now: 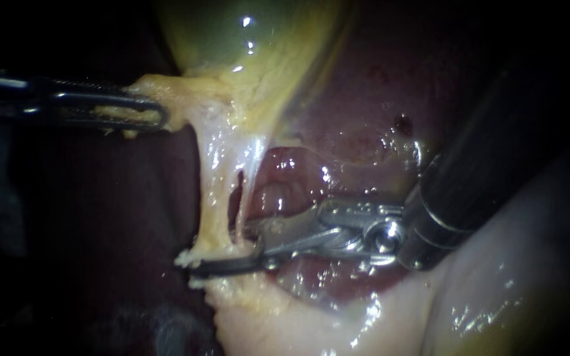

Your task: Clipping third clip left tube

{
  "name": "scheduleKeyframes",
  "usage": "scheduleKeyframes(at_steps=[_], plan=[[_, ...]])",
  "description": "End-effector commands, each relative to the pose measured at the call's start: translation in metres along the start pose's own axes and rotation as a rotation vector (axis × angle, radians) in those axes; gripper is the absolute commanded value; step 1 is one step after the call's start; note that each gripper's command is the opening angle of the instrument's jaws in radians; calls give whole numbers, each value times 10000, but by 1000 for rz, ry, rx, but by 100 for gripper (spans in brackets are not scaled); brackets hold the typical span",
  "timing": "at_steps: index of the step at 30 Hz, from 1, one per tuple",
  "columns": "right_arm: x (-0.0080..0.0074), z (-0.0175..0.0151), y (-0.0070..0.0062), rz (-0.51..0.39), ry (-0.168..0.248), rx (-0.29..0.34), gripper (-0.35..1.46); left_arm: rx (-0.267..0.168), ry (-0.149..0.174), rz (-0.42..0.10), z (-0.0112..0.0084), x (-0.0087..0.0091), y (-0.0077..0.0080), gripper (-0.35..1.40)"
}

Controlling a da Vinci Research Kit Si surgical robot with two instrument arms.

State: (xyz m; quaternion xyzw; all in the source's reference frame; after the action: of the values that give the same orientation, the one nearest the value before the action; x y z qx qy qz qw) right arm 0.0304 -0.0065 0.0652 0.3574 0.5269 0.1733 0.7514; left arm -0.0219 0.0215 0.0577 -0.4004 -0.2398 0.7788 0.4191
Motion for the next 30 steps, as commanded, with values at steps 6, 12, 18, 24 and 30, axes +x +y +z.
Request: scheduleKeyframes(at_steps=[6, 12, 18, 24, 30], plan=[[0, 0, 0, -6, 0, 0, 21, 0, 0, 0, 0, 0, 0, -35], [4, 6, 1, -7, 47, -5, 49, 0, 0, 0, 0, 0, 0, -35], [3, 6, 1, -8, 59, -5, 50, 0, 0, 0, 0, 0, 0, -35], [1, 1, 0, -8, 61, -2, 50, 0, 0, 0, 0, 0, 0, -35], [0, -17, -1, -11, 58, -10, 50, 0, 0, 0, 0, 0, 0, -35]])
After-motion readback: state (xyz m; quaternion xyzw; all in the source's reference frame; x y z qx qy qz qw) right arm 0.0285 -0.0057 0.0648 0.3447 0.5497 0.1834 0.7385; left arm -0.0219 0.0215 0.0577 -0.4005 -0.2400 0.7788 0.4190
